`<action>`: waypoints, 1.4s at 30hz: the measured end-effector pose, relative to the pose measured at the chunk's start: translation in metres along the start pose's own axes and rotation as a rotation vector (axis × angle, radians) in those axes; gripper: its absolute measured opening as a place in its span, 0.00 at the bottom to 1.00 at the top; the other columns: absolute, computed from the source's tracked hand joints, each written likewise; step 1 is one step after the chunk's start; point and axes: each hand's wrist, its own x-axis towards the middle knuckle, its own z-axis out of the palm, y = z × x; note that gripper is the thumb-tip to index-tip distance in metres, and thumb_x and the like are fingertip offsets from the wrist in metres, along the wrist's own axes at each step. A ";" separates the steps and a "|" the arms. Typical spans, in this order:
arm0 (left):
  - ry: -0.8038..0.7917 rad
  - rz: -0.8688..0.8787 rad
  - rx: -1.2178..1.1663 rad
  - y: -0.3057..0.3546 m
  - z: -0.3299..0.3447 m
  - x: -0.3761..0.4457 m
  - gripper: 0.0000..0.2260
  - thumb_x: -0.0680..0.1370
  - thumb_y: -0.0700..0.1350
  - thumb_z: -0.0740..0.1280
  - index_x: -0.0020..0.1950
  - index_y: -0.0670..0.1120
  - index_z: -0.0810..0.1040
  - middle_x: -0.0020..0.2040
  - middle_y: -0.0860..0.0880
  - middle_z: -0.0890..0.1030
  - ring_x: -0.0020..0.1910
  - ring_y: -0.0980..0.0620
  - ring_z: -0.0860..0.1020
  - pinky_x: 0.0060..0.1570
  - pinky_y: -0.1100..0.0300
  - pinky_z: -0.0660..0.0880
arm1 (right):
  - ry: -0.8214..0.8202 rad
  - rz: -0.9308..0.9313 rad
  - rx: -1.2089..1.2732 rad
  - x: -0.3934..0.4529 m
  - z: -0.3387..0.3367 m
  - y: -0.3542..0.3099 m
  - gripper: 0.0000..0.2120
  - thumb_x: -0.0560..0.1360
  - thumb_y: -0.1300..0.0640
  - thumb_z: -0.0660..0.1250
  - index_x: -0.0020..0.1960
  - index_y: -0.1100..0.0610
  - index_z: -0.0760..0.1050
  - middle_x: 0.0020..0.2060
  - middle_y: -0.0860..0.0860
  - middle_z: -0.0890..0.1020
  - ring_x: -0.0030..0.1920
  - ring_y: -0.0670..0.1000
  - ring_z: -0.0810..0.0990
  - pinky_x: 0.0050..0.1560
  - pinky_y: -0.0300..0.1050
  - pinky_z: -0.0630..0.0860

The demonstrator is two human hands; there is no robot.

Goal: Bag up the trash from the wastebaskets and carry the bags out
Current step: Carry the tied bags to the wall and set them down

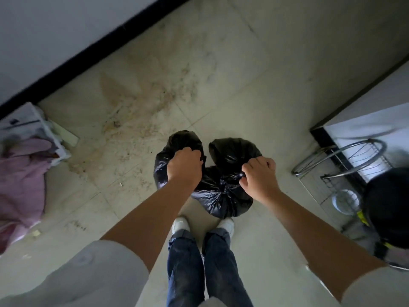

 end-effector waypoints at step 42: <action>0.144 -0.096 -0.028 0.387 -0.461 0.581 0.13 0.78 0.44 0.57 0.59 0.40 0.73 0.61 0.42 0.72 0.62 0.43 0.69 0.58 0.51 0.70 | 0.139 -0.145 0.014 0.617 -0.402 0.493 0.15 0.44 0.66 0.79 0.26 0.63 0.76 0.25 0.58 0.78 0.28 0.61 0.79 0.26 0.48 0.76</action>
